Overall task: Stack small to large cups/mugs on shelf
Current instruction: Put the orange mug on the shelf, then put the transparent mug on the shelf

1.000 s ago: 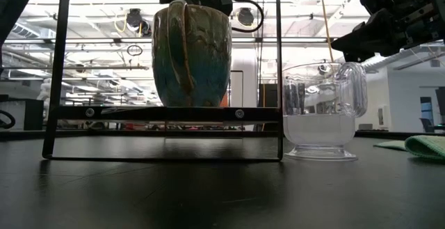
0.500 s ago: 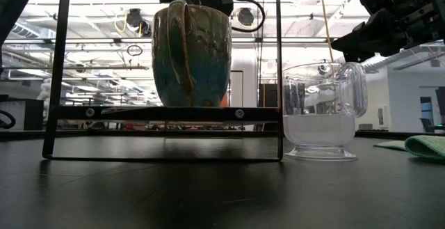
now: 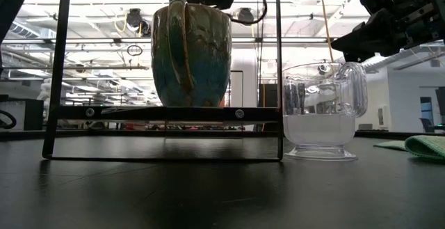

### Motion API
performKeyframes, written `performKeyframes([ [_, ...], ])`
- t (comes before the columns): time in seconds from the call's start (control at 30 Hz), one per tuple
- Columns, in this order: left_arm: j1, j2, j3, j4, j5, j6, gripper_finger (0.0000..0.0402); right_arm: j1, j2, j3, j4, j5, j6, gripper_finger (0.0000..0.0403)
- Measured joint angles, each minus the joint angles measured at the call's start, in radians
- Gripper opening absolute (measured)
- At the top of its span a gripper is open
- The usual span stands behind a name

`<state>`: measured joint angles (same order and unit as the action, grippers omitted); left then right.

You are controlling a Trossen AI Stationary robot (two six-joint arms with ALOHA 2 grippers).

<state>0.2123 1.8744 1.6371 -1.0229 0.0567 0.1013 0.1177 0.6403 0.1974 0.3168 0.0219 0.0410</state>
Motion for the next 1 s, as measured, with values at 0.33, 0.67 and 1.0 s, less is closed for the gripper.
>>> performKeyframes([
  [0.33, -0.005, -0.002, 0.001, 0.029, -0.060, -0.006, 0.0154, 0.000, -0.001, -0.021, 0.027, 0.000, 0.004, 0.0000],
  [0.67, -0.005, -0.002, 0.106, -0.026, -0.059, 0.008, 0.0181, 0.000, -0.001, -0.096, 0.136, 0.000, 0.037, 0.0000],
  [1.0, -0.019, -0.006, 0.409, -0.296, -0.057, 0.021, 0.0159, 0.000, -0.001, -0.096, 0.150, 0.000, 0.032, 0.0000],
])
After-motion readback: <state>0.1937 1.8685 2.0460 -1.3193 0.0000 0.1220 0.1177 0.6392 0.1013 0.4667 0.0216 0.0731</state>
